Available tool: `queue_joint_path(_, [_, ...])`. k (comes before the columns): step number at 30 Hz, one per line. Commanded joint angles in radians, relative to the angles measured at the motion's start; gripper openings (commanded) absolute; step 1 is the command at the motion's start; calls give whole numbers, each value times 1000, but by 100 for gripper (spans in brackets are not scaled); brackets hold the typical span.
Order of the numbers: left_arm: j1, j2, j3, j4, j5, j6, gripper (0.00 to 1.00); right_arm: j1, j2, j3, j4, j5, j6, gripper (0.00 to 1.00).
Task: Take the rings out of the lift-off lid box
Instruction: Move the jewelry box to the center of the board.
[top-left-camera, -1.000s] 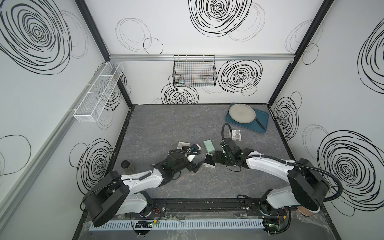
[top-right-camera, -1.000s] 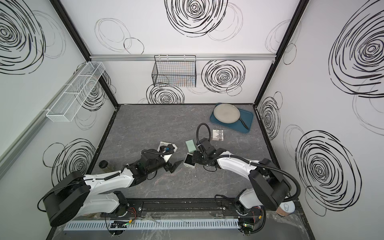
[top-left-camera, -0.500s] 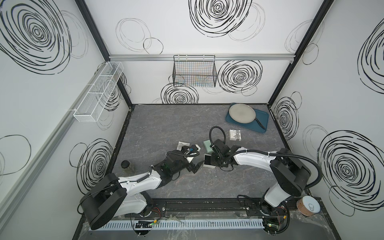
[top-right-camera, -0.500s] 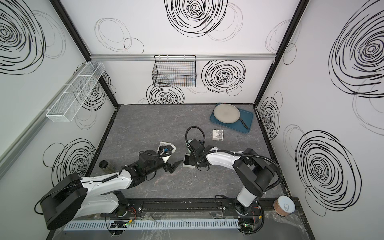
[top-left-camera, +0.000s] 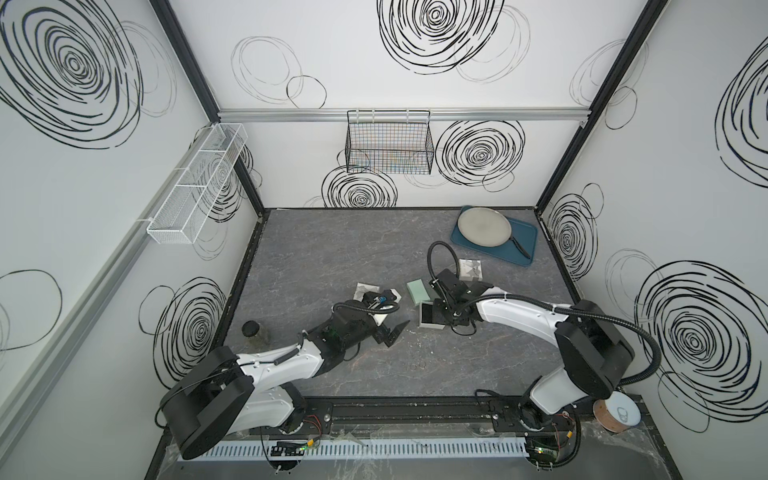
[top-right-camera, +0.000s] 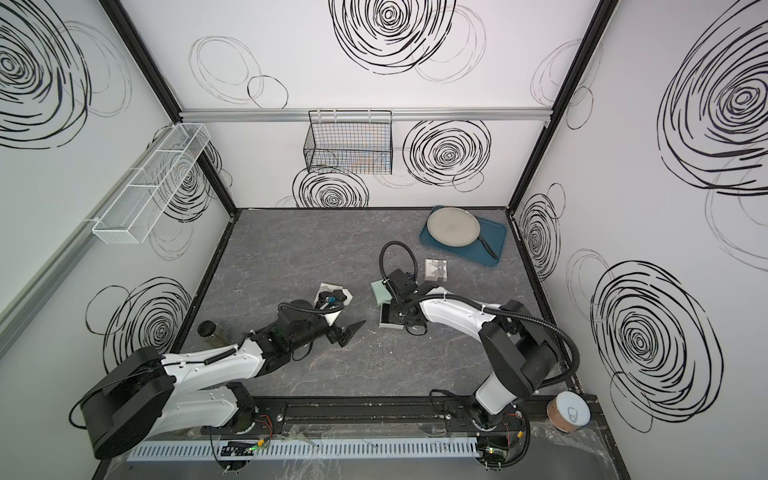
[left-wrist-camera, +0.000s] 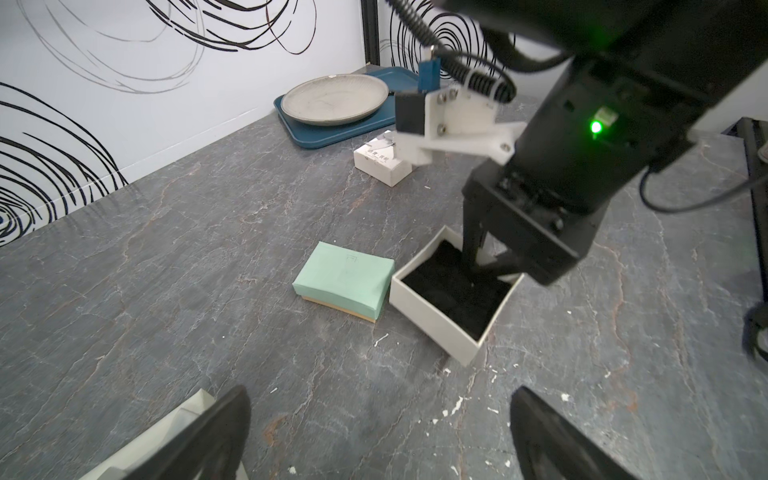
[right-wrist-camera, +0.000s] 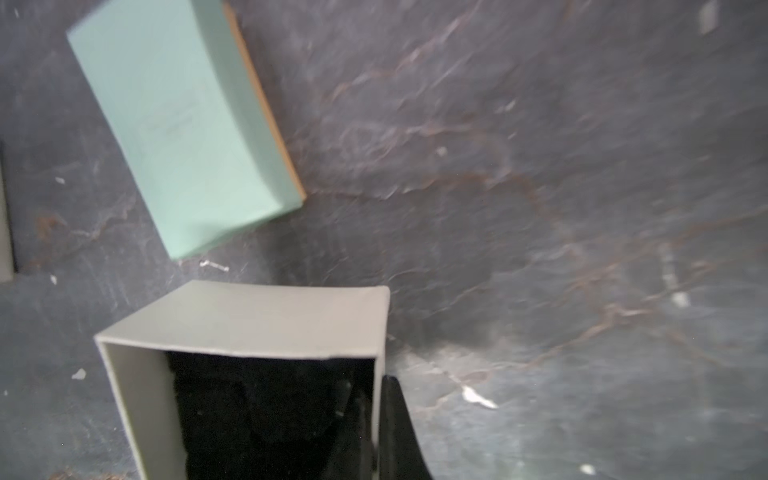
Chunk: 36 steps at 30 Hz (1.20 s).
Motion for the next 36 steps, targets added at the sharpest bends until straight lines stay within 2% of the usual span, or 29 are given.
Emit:
queue_joint_path(1, [5, 14, 14, 55, 10, 14, 100, -79, -37, 22, -74, 45, -131, 5])
queue_joint_path(5, [4, 29, 29, 56, 15, 11, 100, -173, -14, 29, -32, 17, -237, 5])
queue_joint_path(10, [1, 46, 51, 52, 18, 14, 100, -252, 82, 67, 42, 6, -341, 5])
queue_joint_path(18, [-12, 68, 77, 39, 7, 13, 100, -309, 229, 163, 90, -23, -415, 6])
queue_joint_path(21, [-15, 75, 83, 37, 0, 11, 100, -315, 257, 178, 95, -37, -420, 12])
queue_joint_path(26, [-15, 84, 95, 28, -2, 13, 100, -315, 260, 186, 94, -43, -423, 28])
queue_joint_path(36, [-21, 111, 121, 28, -2, 13, 100, -325, 183, 205, 50, -48, -443, 52])
